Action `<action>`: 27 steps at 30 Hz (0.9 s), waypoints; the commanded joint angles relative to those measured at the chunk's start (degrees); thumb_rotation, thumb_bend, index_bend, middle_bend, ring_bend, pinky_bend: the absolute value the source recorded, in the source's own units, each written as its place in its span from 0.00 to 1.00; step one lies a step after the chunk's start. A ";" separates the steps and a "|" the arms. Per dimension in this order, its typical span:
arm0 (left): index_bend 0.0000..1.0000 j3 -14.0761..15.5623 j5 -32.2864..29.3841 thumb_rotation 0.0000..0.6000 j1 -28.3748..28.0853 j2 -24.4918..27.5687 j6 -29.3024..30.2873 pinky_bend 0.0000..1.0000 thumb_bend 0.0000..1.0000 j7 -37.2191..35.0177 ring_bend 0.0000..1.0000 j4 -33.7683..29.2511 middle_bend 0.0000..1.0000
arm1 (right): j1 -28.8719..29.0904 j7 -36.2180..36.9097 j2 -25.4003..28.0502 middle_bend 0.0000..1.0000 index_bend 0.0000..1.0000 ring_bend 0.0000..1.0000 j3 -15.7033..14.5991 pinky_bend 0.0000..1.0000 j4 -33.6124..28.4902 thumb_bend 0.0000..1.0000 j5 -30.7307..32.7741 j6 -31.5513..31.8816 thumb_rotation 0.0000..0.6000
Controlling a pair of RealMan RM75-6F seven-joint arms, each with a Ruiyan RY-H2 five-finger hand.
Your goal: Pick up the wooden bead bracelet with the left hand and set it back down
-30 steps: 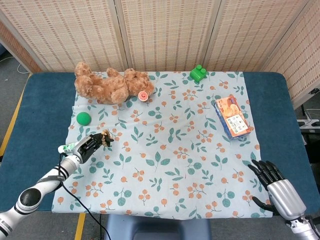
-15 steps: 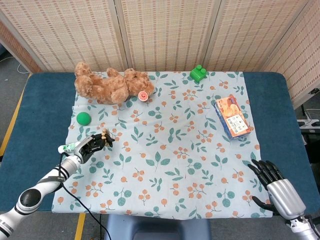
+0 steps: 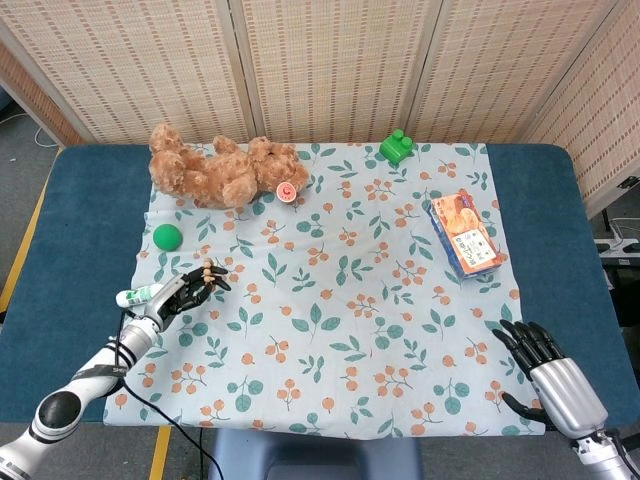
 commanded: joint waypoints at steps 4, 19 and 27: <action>0.21 0.13 5.26 0.67 3.89 -3.62 0.38 0.00 0.57 7.65 0.11 -0.98 0.34 | 0.00 -0.03 -0.03 0.00 0.00 0.00 -0.04 0.00 0.00 0.15 -0.09 0.04 1.00; 0.10 11.94 27.47 0.80 3.60 -4.43 10.77 0.08 0.54 24.32 0.14 -0.23 0.20 | -0.17 0.12 0.20 0.00 0.00 0.00 -0.19 0.00 -0.01 0.15 -0.36 0.48 1.00; 0.02 25.84 47.00 0.64 -0.25 0.97 38.15 0.06 0.52 10.30 0.00 1.17 0.00 | -0.27 -0.33 0.15 0.00 0.00 0.00 -0.24 0.00 -0.05 0.15 -0.35 0.44 1.00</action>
